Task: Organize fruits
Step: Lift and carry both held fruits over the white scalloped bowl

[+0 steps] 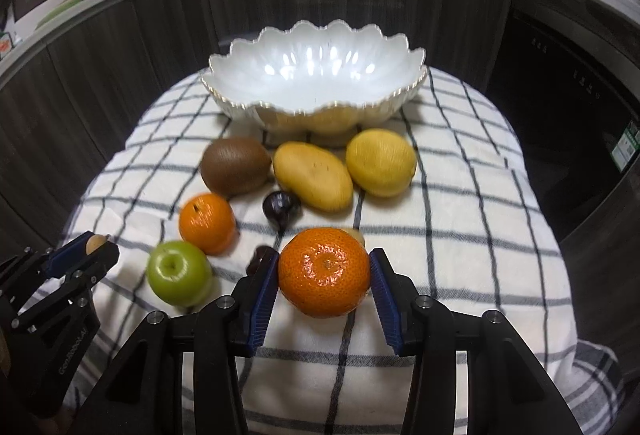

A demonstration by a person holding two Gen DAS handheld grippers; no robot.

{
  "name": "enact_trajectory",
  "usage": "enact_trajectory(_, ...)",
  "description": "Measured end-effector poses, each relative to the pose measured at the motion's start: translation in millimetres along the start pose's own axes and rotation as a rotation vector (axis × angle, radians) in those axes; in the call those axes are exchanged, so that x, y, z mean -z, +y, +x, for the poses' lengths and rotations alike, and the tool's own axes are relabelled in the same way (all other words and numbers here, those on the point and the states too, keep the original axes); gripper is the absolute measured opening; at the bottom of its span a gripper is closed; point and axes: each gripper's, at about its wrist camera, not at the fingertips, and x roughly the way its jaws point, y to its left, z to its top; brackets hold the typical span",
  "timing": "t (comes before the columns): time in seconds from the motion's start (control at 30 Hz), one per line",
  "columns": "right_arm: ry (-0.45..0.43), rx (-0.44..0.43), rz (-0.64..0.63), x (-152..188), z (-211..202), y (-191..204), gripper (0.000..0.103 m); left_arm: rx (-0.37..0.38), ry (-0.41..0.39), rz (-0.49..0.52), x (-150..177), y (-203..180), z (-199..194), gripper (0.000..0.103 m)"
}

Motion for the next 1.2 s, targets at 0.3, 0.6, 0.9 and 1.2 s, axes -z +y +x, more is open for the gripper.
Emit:
enact_trajectory(0.3, -0.077, -0.003, 0.005, -24, -24, -6, 0.046, 0.001, -0.086, 0.007, -32, -3, -21, 0.023)
enact_trajectory(0.6, -0.137, -0.002, 0.012, -52, -32, -17, 0.046, 0.022, -0.154, 0.012, -69, -10, -27, 0.023)
enact_trajectory(0.9, -0.194, -0.001, -0.001, -86, -30, -22, 0.046, 0.046, -0.195, 0.019, -106, -15, -19, 0.023)
enact_trajectory(1.2, -0.202, -0.007, -0.002, -121, -9, -25, 0.046, 0.058, -0.192, 0.035, -139, -22, 11, 0.023)
